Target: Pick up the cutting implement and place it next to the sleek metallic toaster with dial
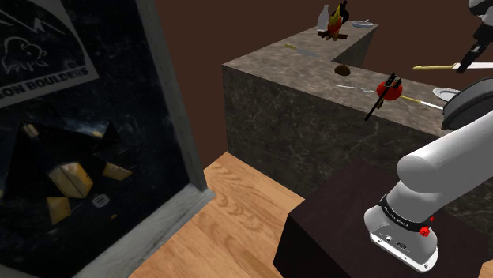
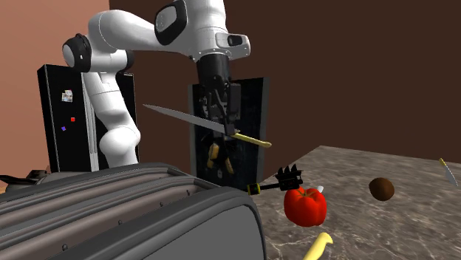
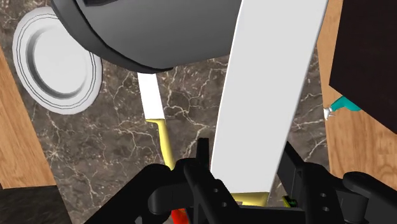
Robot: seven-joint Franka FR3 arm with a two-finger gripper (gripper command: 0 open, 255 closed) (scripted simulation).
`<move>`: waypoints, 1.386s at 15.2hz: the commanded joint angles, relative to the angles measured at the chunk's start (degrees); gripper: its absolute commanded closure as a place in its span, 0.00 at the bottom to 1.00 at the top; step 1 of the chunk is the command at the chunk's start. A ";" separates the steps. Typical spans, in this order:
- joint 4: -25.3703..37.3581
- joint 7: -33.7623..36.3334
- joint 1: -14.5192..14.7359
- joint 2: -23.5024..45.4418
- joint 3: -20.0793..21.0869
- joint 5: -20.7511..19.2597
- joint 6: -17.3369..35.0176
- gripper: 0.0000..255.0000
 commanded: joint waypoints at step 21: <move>-14.34 -0.15 -0.05 3.67 -3.66 0.77 17.41 1.00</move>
